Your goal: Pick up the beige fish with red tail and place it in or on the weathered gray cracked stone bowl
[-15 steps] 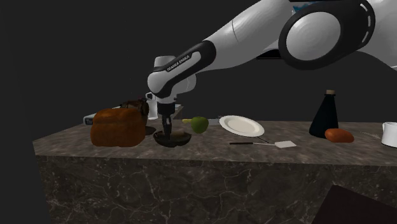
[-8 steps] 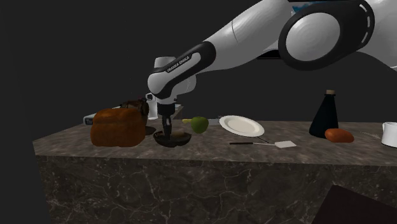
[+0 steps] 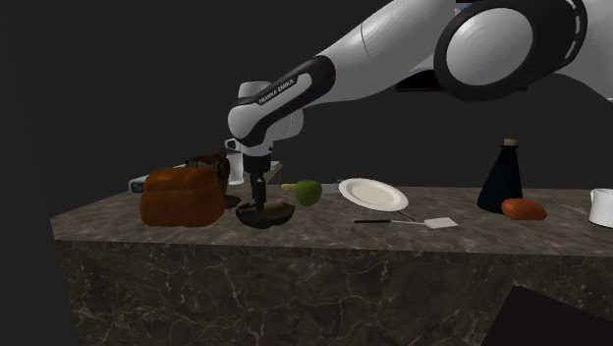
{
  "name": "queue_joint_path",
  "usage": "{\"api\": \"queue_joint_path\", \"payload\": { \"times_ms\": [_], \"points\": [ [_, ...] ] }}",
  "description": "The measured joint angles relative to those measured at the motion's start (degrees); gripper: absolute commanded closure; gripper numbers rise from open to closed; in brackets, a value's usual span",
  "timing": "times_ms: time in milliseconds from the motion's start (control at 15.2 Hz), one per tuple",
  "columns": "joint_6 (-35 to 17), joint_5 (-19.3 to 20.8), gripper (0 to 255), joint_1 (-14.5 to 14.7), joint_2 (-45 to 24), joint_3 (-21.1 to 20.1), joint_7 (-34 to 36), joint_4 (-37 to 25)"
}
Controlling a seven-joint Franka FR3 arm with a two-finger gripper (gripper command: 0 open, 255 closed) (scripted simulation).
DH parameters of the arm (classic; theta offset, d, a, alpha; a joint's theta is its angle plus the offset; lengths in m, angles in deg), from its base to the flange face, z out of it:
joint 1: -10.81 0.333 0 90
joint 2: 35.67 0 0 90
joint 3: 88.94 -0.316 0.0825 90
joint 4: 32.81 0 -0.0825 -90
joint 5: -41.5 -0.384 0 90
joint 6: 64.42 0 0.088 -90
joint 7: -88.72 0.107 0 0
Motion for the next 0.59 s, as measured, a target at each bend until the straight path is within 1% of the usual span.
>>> {"api": "queue_joint_path", "payload": {
  "times_ms": [66, 198, 594],
  "points": [
    [0.7, 0.1, 0, 0.3, 1.3, 0.1, 0.2, 0.6],
    [2.4, 0.2, 0, 0.4, 2.5, 0.2, 0.1, 0.0],
    [3.0, 0.3, 0, 0.4, 2.9, 0.2, 0.1, -0.1]
  ]
}}
